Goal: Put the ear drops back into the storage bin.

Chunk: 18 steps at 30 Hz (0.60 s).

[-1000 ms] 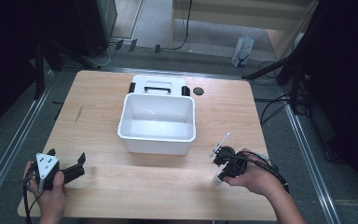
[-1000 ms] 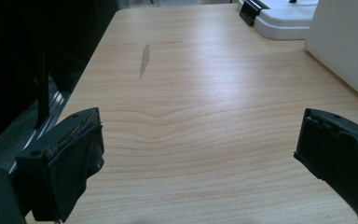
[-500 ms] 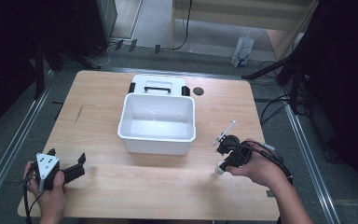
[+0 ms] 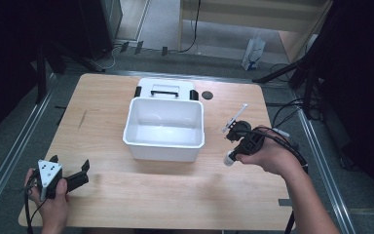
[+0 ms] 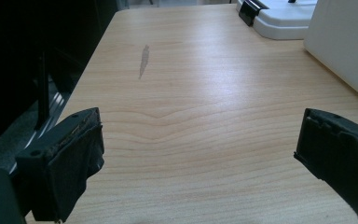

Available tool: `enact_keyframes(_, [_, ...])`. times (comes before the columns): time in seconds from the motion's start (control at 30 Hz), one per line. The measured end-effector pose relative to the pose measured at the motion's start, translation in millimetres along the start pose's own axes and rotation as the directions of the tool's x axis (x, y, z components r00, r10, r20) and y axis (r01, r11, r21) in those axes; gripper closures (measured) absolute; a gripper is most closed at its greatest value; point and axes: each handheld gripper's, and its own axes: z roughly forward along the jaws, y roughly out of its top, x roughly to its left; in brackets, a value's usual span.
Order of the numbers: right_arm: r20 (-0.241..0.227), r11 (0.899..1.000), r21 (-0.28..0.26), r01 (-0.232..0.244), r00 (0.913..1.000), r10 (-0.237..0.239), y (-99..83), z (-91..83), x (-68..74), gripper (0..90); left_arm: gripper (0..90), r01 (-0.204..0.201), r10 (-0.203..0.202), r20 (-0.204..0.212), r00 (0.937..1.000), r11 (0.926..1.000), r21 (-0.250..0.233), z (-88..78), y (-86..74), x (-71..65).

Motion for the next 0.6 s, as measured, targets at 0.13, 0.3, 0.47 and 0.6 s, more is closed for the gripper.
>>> enact_keyframes(0.13, [0.012,1.0,-0.015,0.005,0.9999,-0.005,10.2,-10.5,-2.5,72.2,1.4,0.004,-0.004,0.0,1.0,1.0,-0.002,0.1,-0.1,-0.5])
enact_keyframes(0.3, [0.027,1.0,-0.023,0.012,0.9996,-0.011,23.8,-21.4,-2.9,72.2,1.4,0.002,-0.002,0.001,1.0,1.0,-0.001,0.1,0.0,-0.4])
enact_keyframes(0.47, [0.037,0.999,-0.041,0.035,0.9987,-0.033,37.4,-30.8,-2.6,72.2,1.4,-0.002,0.002,0.002,1.0,1.0,0.0,0.1,0.1,-0.7])
enact_keyframes(0.6, [0.047,0.998,-0.049,0.04,0.9982,-0.038,46.6,-38.2,-1.2,72.2,1.4,-0.003,0.003,0.001,1.0,1.0,0.0,0.3,0.1,-0.9])
